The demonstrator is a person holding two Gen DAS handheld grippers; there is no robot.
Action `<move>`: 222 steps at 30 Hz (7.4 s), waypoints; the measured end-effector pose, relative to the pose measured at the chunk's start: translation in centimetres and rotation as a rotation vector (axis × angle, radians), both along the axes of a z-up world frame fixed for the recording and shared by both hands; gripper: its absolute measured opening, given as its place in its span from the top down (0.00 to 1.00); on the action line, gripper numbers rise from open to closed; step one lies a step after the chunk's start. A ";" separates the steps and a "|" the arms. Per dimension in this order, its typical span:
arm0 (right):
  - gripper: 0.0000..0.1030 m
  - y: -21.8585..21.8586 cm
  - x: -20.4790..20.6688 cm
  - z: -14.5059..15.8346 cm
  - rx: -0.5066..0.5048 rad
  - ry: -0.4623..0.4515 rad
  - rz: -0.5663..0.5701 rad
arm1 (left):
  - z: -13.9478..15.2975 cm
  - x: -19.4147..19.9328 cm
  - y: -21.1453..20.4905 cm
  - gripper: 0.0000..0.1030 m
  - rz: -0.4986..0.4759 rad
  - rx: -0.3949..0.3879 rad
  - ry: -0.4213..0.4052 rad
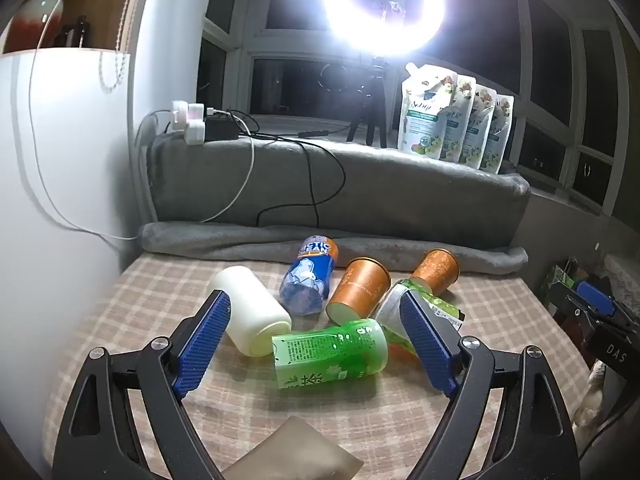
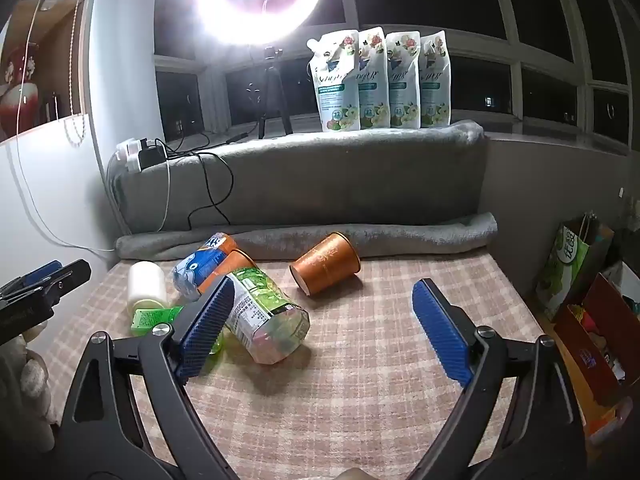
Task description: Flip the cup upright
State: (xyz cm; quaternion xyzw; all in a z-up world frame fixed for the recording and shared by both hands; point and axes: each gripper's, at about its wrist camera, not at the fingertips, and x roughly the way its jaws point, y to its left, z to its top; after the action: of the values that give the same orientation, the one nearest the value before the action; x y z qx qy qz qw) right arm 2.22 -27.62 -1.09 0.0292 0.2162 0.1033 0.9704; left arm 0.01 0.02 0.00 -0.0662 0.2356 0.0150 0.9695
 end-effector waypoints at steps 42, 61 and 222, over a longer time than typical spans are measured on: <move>0.10 0.3 0.8 0.3 0.006 0.009 -0.004 | 0.3 -0.1 -0.3 0.16 0.003 0.024 -0.014; 0.10 1.0 1.0 0.2 0.006 0.010 0.008 | 0.2 0.1 -0.3 0.16 0.002 0.018 -0.013; 0.46 9.9 9.0 -9.3 0.106 0.870 0.590 | -3.1 -1.3 3.6 0.16 -0.055 -0.165 0.207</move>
State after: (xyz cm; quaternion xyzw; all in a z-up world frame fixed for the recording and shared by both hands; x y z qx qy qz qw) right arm 11.20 -17.77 -10.34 0.0565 0.5924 0.3613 0.7178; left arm -1.32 3.62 -3.06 -0.1371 0.3363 -0.0243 0.9314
